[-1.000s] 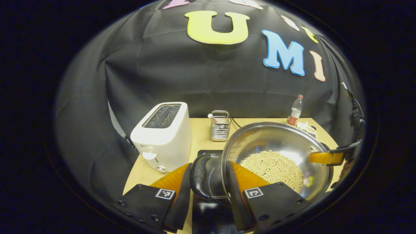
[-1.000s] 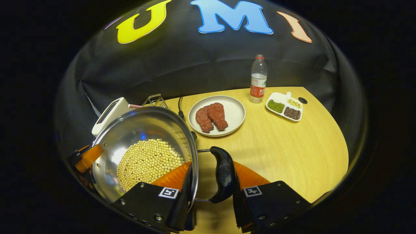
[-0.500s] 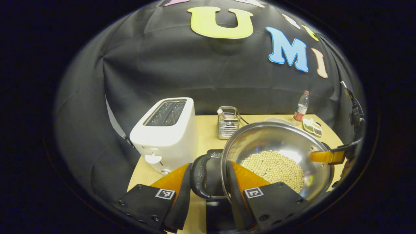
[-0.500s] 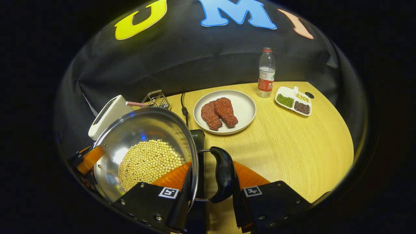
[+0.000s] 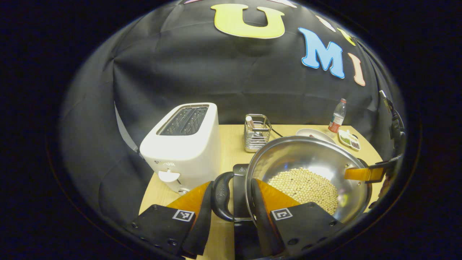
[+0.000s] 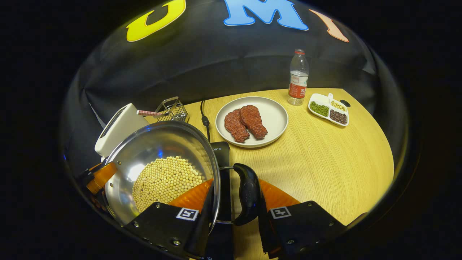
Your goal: First push the handle of the pot to place it horizontally, then grasp the pot with both hands and set it on the induction cooktop.
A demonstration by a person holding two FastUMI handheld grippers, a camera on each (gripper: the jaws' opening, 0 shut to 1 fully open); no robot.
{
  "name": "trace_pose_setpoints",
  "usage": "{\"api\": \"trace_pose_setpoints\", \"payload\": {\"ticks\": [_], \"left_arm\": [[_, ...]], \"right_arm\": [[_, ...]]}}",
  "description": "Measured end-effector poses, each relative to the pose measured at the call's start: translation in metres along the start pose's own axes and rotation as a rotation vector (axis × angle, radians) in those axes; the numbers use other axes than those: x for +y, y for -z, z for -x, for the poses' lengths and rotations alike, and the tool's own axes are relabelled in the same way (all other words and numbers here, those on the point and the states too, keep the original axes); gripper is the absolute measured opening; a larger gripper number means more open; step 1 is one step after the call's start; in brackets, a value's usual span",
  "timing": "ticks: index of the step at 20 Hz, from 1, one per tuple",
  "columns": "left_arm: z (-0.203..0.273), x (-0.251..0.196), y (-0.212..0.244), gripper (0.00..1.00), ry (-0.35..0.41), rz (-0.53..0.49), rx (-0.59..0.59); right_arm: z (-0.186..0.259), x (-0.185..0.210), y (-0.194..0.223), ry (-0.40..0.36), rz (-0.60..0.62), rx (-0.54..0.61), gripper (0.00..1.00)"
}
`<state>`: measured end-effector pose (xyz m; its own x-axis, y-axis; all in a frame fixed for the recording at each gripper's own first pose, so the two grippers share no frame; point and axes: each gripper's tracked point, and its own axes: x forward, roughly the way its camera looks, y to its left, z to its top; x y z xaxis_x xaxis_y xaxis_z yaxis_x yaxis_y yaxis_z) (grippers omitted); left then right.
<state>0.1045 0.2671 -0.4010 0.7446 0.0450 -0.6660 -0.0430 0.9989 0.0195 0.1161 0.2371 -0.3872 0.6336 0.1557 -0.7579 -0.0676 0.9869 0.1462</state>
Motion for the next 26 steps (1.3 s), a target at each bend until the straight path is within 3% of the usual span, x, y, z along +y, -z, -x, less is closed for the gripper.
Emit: {"api": "trace_pose_setpoints", "payload": {"ticks": [10, 13, 14, 16, 17, 20, 22, 26], "left_arm": [[-0.006, 0.009, 0.013, 0.61, 0.016, 0.048, -0.01], [-0.004, 0.015, 0.01, 0.66, -0.011, 0.029, -0.033], [0.0, 0.016, 0.004, 0.74, -0.02, 0.024, -0.055], [0.008, 0.016, -0.008, 0.73, -0.026, 0.035, -0.092], [0.015, 0.017, -0.011, 0.86, -0.035, 0.046, -0.102], [0.048, 0.028, -0.029, 0.87, -0.11, 0.048, -0.161], [0.081, 0.025, -0.045, 0.87, -0.153, 0.063, -0.209], [0.158, -0.02, -0.08, 0.88, -0.152, 0.092, -0.318]], "right_arm": [[-0.005, 0.005, 0.002, 0.017, 0.025, -0.046, 0.57], [-0.003, 0.008, 0.003, 0.015, 0.018, -0.067, 0.57], [-0.004, 0.008, 0.003, 0.019, 0.028, -0.079, 0.58], [-0.002, 0.009, 0.002, 0.01, 0.044, -0.099, 0.56], [0.002, 0.006, -0.001, 0.003, 0.048, -0.118, 0.67], [0.027, -0.003, -0.019, -0.027, 0.062, -0.206, 0.83], [0.052, -0.011, -0.033, -0.051, 0.059, -0.269, 0.89], [0.113, -0.041, -0.063, -0.078, 0.096, -0.379, 0.91]]}}
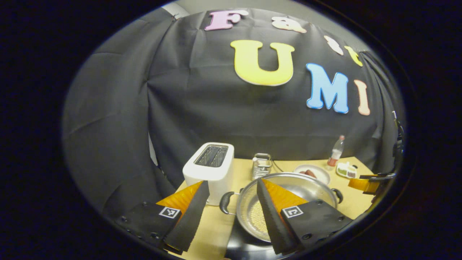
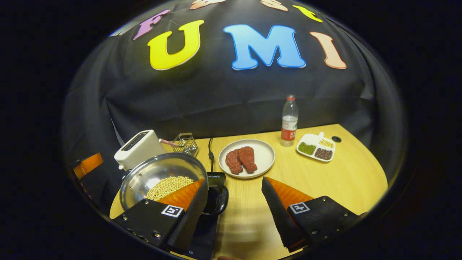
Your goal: First push the handle of the pot to place it horizontally, then grasp the pot with both hands and set it on the induction cooktop.
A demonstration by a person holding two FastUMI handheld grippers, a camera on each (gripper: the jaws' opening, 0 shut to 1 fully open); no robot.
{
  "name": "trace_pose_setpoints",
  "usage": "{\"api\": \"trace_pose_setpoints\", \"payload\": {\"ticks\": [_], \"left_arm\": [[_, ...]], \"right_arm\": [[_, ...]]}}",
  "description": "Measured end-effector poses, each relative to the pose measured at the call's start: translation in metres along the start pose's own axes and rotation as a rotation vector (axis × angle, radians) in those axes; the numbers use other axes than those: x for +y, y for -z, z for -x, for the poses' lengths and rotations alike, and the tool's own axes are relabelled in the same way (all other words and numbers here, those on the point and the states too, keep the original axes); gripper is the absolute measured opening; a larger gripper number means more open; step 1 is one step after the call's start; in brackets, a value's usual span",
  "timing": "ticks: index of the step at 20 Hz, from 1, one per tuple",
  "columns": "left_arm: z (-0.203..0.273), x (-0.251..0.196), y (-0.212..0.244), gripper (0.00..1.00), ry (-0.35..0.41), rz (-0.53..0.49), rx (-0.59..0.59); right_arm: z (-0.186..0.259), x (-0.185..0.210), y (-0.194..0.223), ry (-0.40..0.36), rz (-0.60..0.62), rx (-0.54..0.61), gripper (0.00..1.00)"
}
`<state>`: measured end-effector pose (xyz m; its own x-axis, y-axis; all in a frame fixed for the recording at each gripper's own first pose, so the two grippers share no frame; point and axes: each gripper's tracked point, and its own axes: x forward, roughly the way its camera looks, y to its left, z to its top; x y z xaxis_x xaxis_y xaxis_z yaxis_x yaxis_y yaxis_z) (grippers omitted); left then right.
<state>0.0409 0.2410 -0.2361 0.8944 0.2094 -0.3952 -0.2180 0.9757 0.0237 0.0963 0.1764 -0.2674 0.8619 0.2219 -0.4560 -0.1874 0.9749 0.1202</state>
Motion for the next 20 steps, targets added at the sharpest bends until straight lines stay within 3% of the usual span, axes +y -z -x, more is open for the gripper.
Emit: {"api": "trace_pose_setpoints", "payload": {"ticks": [7, 10, 12, 13, 18, 20], "left_arm": [[0.1, -0.123, -0.077, 0.87, 0.046, 0.052, -0.166], [0.137, -0.167, -0.115, 0.87, 0.013, 0.001, -0.256], [0.167, -0.216, -0.134, 0.87, 0.066, 0.02, -0.281], [0.183, -0.237, -0.143, 0.98, 0.092, 0.024, -0.303], [0.227, -0.302, -0.155, 0.94, 0.132, 0.004, -0.354], [0.248, -0.322, -0.166, 1.0, 0.129, 0.012, -0.361]], "right_arm": [[0.111, -0.062, -0.094, -0.013, 0.048, -0.2, 0.92], [0.159, -0.088, -0.127, -0.019, 0.087, -0.273, 0.92], [0.188, -0.109, -0.149, -0.018, 0.09, -0.32, 0.92], [0.2, -0.122, -0.159, -0.017, 0.089, -0.348, 0.92], [0.247, -0.168, -0.193, -0.007, 0.052, -0.447, 0.92], [0.257, -0.181, -0.194, -0.014, 0.057, -0.454, 0.92]]}}
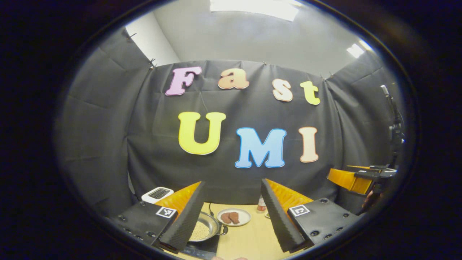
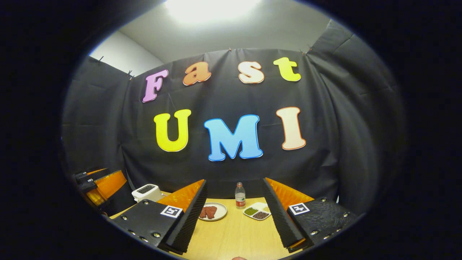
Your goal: First push the handle of the pot to place it horizontally, then grasp the pot with both hands and set it on the induction cooktop.
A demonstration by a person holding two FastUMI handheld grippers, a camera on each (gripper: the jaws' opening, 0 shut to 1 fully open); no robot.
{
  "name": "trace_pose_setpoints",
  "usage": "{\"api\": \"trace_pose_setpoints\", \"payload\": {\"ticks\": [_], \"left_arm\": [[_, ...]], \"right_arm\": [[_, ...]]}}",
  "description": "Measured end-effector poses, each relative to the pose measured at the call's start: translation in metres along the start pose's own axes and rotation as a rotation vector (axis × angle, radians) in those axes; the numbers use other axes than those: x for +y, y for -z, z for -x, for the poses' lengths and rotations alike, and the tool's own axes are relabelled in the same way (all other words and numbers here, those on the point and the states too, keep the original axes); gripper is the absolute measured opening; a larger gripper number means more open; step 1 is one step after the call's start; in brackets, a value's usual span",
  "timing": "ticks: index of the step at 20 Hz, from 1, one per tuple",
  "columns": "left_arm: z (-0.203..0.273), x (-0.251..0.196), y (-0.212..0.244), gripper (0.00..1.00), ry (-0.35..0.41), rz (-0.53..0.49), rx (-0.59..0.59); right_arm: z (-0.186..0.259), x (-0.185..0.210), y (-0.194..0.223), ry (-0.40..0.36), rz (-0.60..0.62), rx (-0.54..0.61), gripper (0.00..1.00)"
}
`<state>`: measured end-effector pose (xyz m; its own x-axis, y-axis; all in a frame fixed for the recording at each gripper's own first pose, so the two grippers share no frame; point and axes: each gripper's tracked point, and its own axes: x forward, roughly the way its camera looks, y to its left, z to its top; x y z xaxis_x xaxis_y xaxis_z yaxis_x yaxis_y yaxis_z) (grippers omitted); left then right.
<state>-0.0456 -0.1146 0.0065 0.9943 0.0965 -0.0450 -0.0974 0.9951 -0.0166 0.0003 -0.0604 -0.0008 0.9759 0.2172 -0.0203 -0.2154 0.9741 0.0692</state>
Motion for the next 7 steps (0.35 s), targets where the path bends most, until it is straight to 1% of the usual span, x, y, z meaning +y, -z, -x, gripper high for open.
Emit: {"api": "trace_pose_setpoints", "payload": {"ticks": [2, 3, 4, 5, 6, 7], "left_arm": [[0.008, -0.01, -0.005, 1.0, -0.007, -0.003, -0.005], [0.012, -0.011, -0.004, 0.98, -0.014, -0.006, -0.007], [0.014, -0.013, -0.007, 0.98, -0.02, -0.007, -0.013], [0.016, -0.015, -0.007, 1.0, -0.026, -0.008, -0.014], [0.018, -0.015, -0.007, 0.94, -0.034, -0.007, -0.013], [0.022, -0.015, -0.007, 0.97, -0.037, -0.001, -0.009]], "right_arm": [[0.008, -0.011, 0.001, -0.01, -0.007, 0.014, 0.92], [0.01, -0.015, 0.002, -0.01, -0.013, 0.016, 0.92], [0.011, -0.019, 0.002, -0.011, -0.018, 0.015, 0.92], [0.012, -0.023, 0.005, -0.011, -0.019, 0.022, 0.92], [0.013, -0.024, 0.008, -0.011, -0.019, 0.03, 0.92], [0.016, -0.026, 0.01, -0.007, -0.017, 0.04, 0.92]]}}
